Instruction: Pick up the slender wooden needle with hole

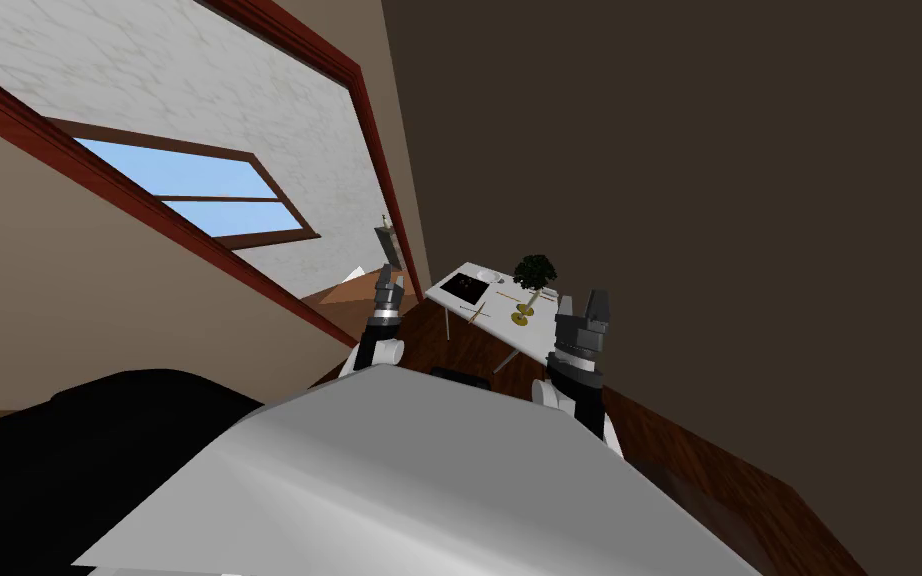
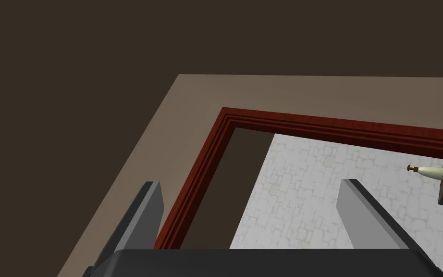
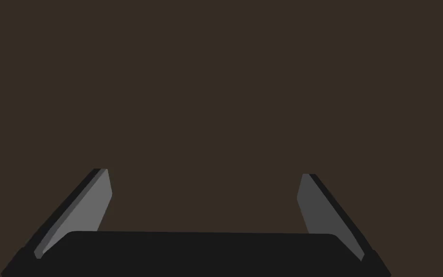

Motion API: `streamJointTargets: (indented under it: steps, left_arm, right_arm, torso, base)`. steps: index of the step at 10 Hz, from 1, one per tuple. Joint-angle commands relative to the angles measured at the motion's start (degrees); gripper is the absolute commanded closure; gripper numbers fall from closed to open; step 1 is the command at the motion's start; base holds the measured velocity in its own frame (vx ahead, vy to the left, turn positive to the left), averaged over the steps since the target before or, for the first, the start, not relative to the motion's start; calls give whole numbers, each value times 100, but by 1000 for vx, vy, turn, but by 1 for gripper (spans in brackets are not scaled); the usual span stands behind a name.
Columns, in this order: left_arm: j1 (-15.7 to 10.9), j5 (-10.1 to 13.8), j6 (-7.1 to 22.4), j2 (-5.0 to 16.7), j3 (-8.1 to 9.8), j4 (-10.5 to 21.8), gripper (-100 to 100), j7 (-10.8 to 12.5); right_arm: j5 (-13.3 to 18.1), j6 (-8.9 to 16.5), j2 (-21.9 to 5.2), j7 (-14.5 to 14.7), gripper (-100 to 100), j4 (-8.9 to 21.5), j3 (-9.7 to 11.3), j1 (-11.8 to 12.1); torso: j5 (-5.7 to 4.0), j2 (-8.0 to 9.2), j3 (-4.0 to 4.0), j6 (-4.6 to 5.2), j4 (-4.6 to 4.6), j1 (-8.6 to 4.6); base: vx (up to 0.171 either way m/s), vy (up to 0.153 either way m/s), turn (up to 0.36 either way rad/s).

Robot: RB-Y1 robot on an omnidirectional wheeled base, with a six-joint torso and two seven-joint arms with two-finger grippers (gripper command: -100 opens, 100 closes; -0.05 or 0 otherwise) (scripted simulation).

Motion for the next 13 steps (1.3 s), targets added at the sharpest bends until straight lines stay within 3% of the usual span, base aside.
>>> streamJointTargets:
  steps: [1,4,8,9,13]
  left_arm:
    - [0,0,0,0,0,0,0,0]
    - [0,0,0,0,0,0,0,0]
    - [0,0,0,0,0,0,0,0]
    - [0,0,0,0,0,0,0,0]
    - [0,0,0,0,0,0,0,0]
  right_arm:
    - [130,-113,-236,75,-100,59,-122,-28]
    - [467,-384,-675,262,-100,231,-376,-84]
    - [1144,-926,-1385,668,-100,656,-813,-198]
    - [1222,-926,-1427,668,-100,656,-813,-198]
    - [1925,-1414,-2067,1072,-100,1110,-1172,-337]
  torso:
    - [0,0,0,0,0,0]
    - [-3,2,1,-1,0,-13]
    - [-2,3,2,-1,1,-10]
    - [-2,3,2,-1,1,-8]
    - [-1,0,0,1,0,-2]
  base:
    - [-2,-13,84]
    - [-7,-26,95]
    - [-10,-17,139]
    - [-8,-9,46]
    - [-8,3,119]
